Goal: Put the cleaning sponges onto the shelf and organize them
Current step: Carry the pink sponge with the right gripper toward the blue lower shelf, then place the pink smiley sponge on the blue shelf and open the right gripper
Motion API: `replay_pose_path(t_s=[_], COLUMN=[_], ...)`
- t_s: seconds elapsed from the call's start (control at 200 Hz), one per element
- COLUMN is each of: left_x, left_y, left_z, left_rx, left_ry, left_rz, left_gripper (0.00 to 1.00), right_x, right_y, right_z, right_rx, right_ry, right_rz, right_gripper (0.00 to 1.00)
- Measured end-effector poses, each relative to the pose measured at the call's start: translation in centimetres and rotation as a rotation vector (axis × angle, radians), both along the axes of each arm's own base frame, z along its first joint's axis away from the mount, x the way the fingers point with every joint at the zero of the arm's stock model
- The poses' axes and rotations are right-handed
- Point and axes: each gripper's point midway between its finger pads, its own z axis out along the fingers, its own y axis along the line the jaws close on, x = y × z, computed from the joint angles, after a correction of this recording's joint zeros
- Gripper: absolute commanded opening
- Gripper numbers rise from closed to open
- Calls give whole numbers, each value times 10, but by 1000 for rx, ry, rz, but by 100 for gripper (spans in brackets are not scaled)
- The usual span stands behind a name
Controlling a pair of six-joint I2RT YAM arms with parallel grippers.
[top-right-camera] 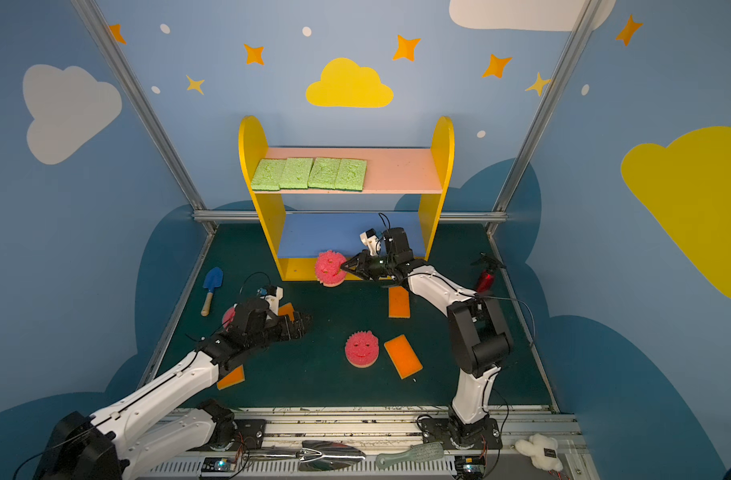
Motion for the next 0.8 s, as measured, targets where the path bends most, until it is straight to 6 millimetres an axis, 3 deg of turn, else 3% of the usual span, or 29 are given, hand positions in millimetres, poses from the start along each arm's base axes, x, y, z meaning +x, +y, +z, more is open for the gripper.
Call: replay_pose_path(t_s=[0.145, 0.481, 0.801], left_x=[-15, -26, -33], left_y=[12, 24, 31], left_z=[-17, -12, -18], left_rx=[33, 34, 53], left_ry=[34, -8, 8], left_rz=[13, 38, 51], left_gripper=[99, 99, 99], right_x=[27, 74, 90], right_y=[20, 70, 124], right_z=[3, 2, 10], right_rx=[20, 98, 130], right_ry=[-7, -59, -127], right_rz=[-4, -24, -15], right_gripper=[12, 17, 16])
